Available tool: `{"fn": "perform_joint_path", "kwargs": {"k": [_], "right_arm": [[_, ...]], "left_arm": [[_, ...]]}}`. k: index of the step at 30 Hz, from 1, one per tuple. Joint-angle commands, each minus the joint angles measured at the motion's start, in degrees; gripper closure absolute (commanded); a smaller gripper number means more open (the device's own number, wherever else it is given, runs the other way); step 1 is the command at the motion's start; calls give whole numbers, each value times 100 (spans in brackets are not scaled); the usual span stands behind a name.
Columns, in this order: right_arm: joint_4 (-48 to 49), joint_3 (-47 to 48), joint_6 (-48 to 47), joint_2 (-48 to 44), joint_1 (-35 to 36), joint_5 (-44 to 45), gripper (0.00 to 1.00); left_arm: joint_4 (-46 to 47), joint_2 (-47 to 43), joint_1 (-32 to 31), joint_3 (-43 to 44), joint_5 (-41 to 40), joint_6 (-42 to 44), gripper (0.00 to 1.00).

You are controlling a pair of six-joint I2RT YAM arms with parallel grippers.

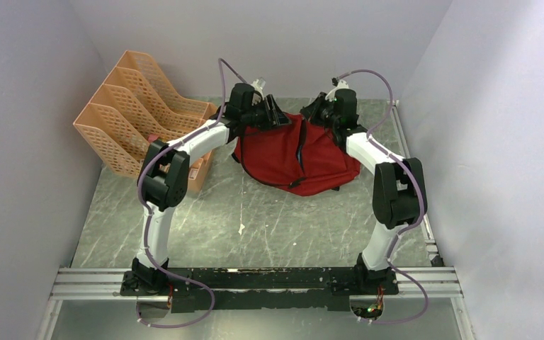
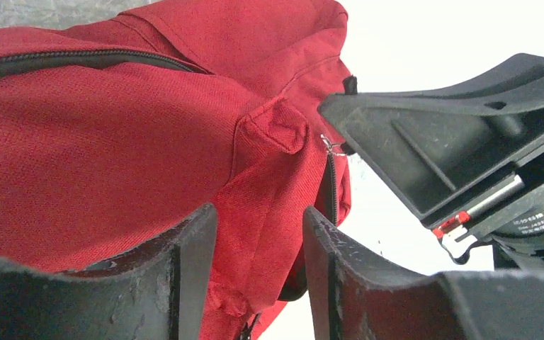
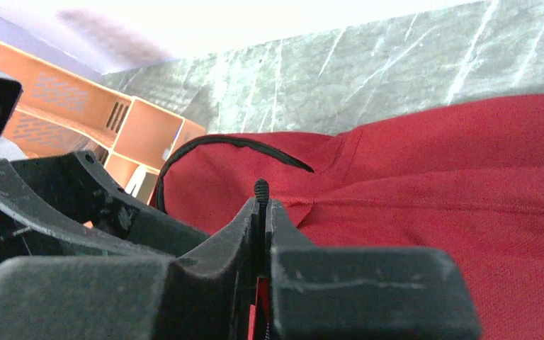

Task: Pack the student bag
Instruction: Zip the student bag at the center of the board.

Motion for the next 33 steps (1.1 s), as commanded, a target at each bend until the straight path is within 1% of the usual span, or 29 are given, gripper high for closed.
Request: {"fn": "perform_joint_path", "kwargs": {"k": [1, 4, 8, 9, 12, 21, 23, 27, 33], "right_arm": [[147, 371, -42, 133, -123, -131, 90], [148, 466, 9, 204, -148, -219, 84], [137, 539, 37, 238, -167, -279, 83], [144, 540, 32, 238, -168, -289, 85], [112, 553, 11, 243, -171, -329, 100], [44, 366, -5, 85, -176, -336, 100], [22, 259, 30, -16, -177, -374, 100], [227, -213, 160, -357, -170, -479, 100], [451, -697, 93, -665, -168, -572, 100]], "left_arm": [[57, -48, -30, -76, 186, 104, 48], [22, -29, -32, -59, 219, 135, 48], [47, -15, -28, -74, 270, 126, 49], [56, -17, -30, -88, 281, 126, 49], [76, -17, -30, -111, 299, 126, 50], [7, 18, -15, -32, 235, 90, 48], [-7, -9, -15, -7, 73, -48, 46], [37, -98, -21, 48, -348, -641, 42], [-752, 39, -46, 651, -1065, -1241, 38]]}}
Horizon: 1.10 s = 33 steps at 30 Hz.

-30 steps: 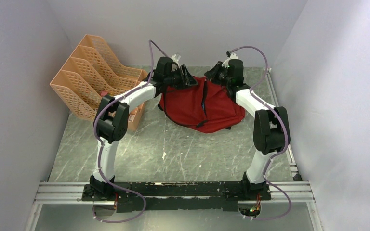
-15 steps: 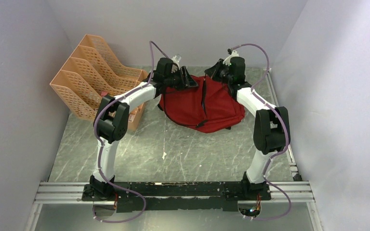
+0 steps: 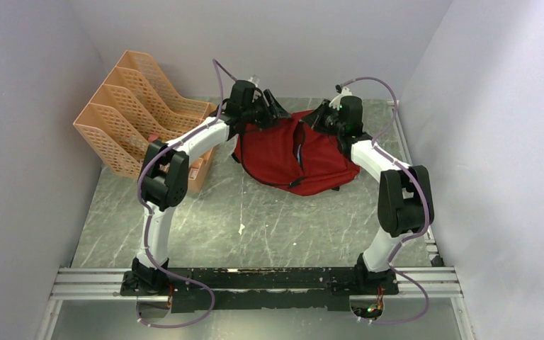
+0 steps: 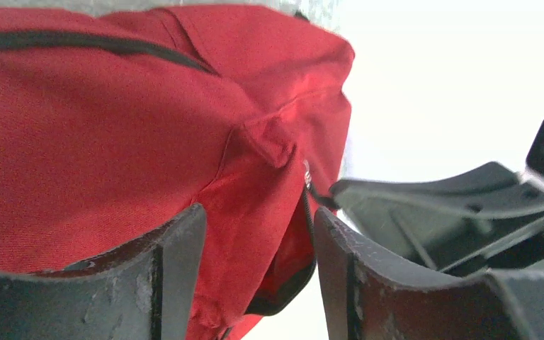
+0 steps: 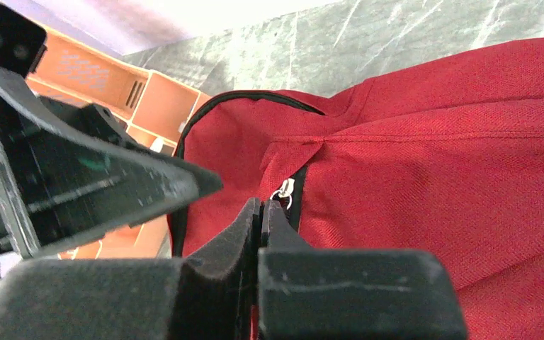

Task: Pack the student bag
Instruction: Zip the student bag at the center of the board.

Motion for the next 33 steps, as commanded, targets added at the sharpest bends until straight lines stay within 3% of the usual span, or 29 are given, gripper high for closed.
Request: {"fn": "perform_joint_path", "kwargs": {"k": [1, 6, 11, 33], "right_arm": [[368, -207, -62, -294, -35, -157, 100], [525, -348, -93, -321, -35, -307, 100], [564, -398, -93, -374, -35, -310, 100], [609, -479, -175, -377, -35, -330, 100]], "left_arm": [[-374, 20, -47, 487, -646, -631, 37], [-366, 141, -123, 648, -853, -804, 34], [-682, 602, -208, 1374, -826, -664, 34], [-1063, 1449, -496, 2375, -780, -513, 47]]}}
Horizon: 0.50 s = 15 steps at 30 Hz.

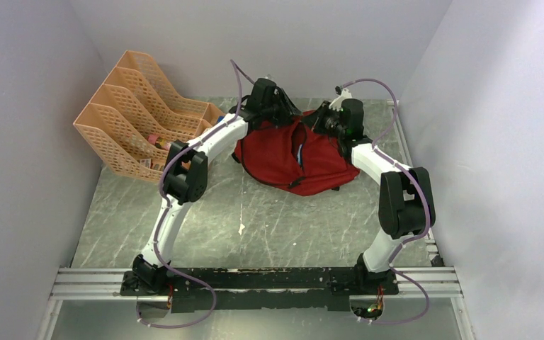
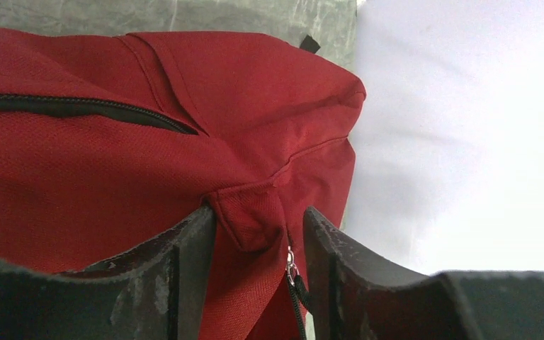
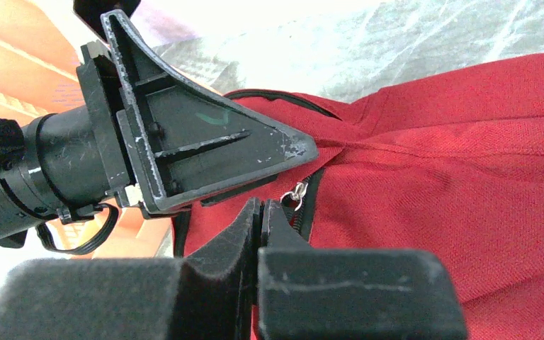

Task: Pack the student bag
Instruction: Zip the student bag at the center of the board.

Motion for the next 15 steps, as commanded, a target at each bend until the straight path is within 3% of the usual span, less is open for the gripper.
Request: {"fn": "perform_joint_path", "kwargs": {"k": [1, 5, 12, 15], "right_arm": [[157, -134, -59, -191, -25, -122, 100], [181, -161, -51, -168, -37, -169, 100], [75, -145, -64, -176, -33, -223, 100], [-92, -134, -79, -196, -33, -280, 100]], "left_arm": [[-42, 187, -83, 241, 76, 109, 49], [12, 223, -88, 246, 124, 213, 56], [127, 210, -77, 216, 175, 410, 92], [135, 276, -51, 281, 215, 461, 95]]}}
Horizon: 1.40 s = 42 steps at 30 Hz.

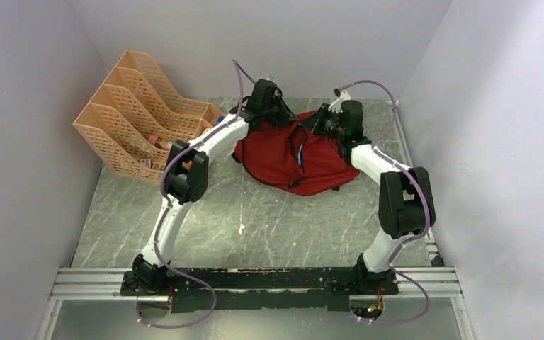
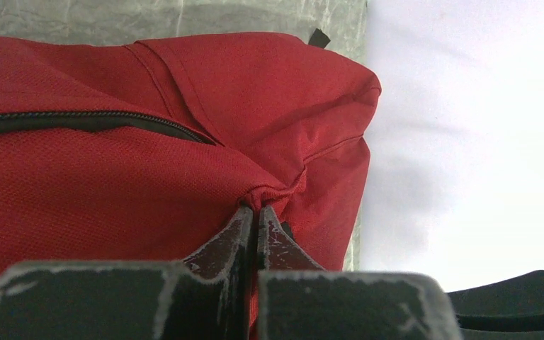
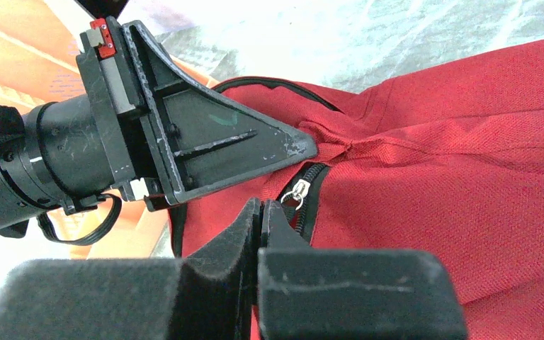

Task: Pack the student bag
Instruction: Zip the student bag at the center of the board.

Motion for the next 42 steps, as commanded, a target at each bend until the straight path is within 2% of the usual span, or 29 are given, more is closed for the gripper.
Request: {"fn": "perform_joint_path", "kwargs": {"k": [1, 17, 31, 42], "right_arm": [[-116, -39, -86, -211, -33, -215, 100], [-1049, -170, -458, -595, 275, -421, 100], [-1516, -616, -655, -943, 402, -559, 100], [-2145, -818, -790, -1167, 546, -457, 100]], "left_arm": [[168, 200, -40, 267, 195, 175, 95], [324, 317, 219, 432, 278, 27, 95], [797, 437, 527, 417, 307, -559, 95], [692, 626, 773, 689, 233, -542, 95]]}}
